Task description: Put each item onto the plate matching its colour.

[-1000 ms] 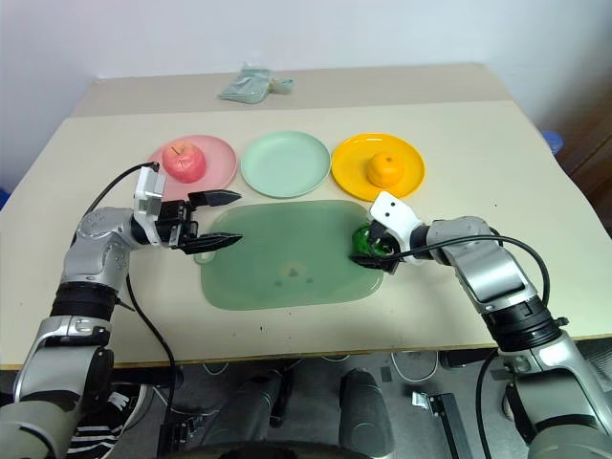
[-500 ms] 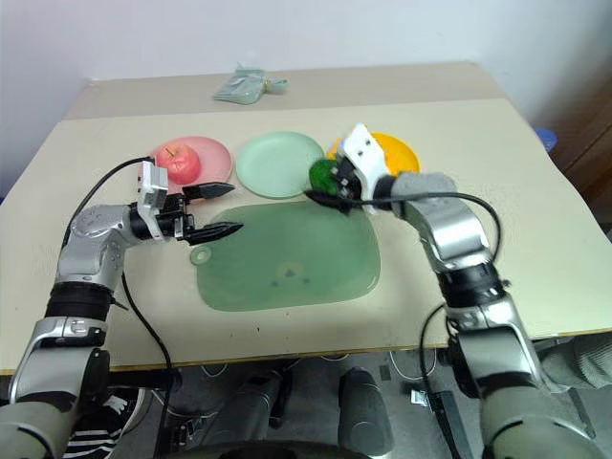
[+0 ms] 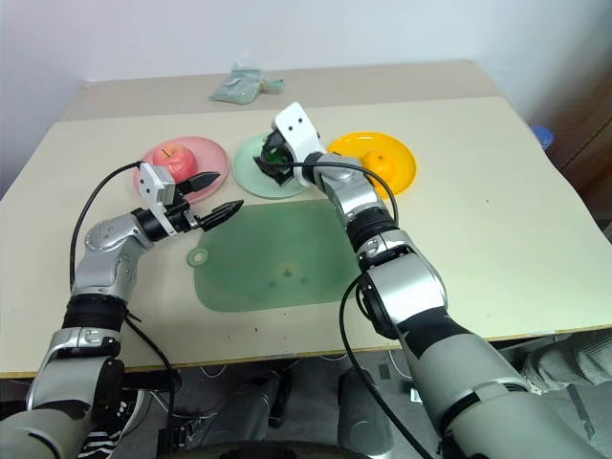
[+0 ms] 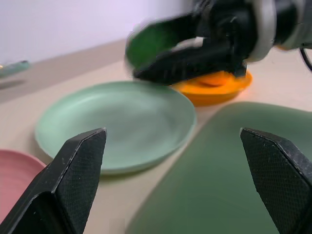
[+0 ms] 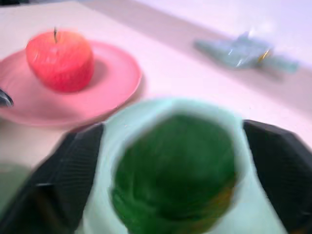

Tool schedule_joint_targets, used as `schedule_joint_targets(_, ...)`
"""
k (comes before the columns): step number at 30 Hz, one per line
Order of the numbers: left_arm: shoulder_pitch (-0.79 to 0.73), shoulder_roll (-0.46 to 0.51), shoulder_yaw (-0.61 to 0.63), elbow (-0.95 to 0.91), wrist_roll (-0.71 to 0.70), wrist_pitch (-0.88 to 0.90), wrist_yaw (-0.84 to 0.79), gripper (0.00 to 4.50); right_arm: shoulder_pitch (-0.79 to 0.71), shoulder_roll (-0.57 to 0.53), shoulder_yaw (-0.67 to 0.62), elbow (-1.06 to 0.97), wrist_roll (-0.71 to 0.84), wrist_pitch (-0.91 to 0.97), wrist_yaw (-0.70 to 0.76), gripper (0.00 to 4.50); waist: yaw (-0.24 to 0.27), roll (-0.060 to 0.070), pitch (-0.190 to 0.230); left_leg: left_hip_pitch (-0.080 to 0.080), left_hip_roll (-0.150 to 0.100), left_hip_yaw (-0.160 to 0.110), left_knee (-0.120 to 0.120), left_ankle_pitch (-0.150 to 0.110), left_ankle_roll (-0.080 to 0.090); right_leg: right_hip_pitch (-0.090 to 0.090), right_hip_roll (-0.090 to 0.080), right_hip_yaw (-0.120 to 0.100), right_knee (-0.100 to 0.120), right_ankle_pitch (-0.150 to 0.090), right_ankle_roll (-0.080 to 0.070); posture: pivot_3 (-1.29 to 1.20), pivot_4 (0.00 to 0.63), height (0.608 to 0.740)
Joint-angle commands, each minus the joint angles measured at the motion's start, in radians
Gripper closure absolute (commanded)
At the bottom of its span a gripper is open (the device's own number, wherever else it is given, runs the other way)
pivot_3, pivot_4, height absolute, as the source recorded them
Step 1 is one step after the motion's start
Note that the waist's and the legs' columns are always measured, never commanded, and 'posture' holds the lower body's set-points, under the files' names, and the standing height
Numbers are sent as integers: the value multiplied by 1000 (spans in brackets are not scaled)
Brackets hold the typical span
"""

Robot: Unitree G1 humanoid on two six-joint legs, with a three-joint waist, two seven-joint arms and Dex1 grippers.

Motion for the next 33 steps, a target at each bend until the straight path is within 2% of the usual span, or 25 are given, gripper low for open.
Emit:
schedule_joint_targets(1,-7,16,18,-51,-28,8,-2,0,-22,-1,-20,7,-26,-73,-36,42,-2,0,0,0,0,0,0,0,0,0,0,0,0,0,0,0,150,740)
schedule_joint_targets(4,-10,15,21,-46,-37,9,-15,0,-25,-24,-48,-8,-21,-116,-52,42,-12,0,0,0,0,0,0,0,0,-1,0,1,0,0,0,0,150,740)
schedule_joint_targets(6,-7,15,21,-53,-60,-2,-58,0,-15,-44,-116,-60,55,-113,18,42,-13,0,0,0,1,0,0,0,0,-1,1,1,0,0,0,0,150,740)
schedule_joint_targets(9,2,27,22,-72,-94,14,-119,0,66,-72,-171,-240,161,-114,206,42,-13,0,0,0,1,0,-1,0,0,-1,1,1,0,0,0,0,150,740)
schedule_joint_targets(13,24,66,29,-130,-187,104,-246,0,348,-195,-124,-774,298,76,445,42,-9,0,0,0,1,0,0,0,0,-1,1,1,0,0,0,0,150,740)
schedule_joint_targets(15,29,85,30,-140,-210,143,-278,0,448,-246,-108,-945,328,146,479,42,-10,0,0,-1,1,1,0,-1,1,-1,1,2,0,0,0,0,150,740)
schedule_joint_targets(18,19,106,32,-144,-230,162,-328,0,651,-386,-93,-1217,372,246,553,42,-7,0,0,0,1,1,1,-1,1,-1,1,2,0,0,0,0,150,740)
schedule_joint_targets(22,-9,118,21,-114,-203,128,-360,0,806,-500,-104,-1412,389,296,567,42,-8,0,0,0,3,4,1,-1,1,-1,1,4,0,0,0,0,150,740)
schedule_joint_targets(25,-48,129,8,-83,-204,137,-408,0,947,-584,-180,-1533,420,313,568,42,14,0,0,0,4,5,1,-1,1,0,1,4,-1,0,0,0,150,740)
schedule_joint_targets(29,-73,132,0,-30,-190,118,-445,0,1031,-618,-223,-1572,428,320,536,42,23,0,0,0,4,6,2,-2,2,1,0,4,-5,0,0,0,150,740)
schedule_joint_targets(33,-95,118,-10,2,-179,107,-464,0,1053,-623,-234,-1581,419,325,498,42,25,0,0,0,5,6,2,-2,2,2,1,3,-6,0,0,0,150,740)
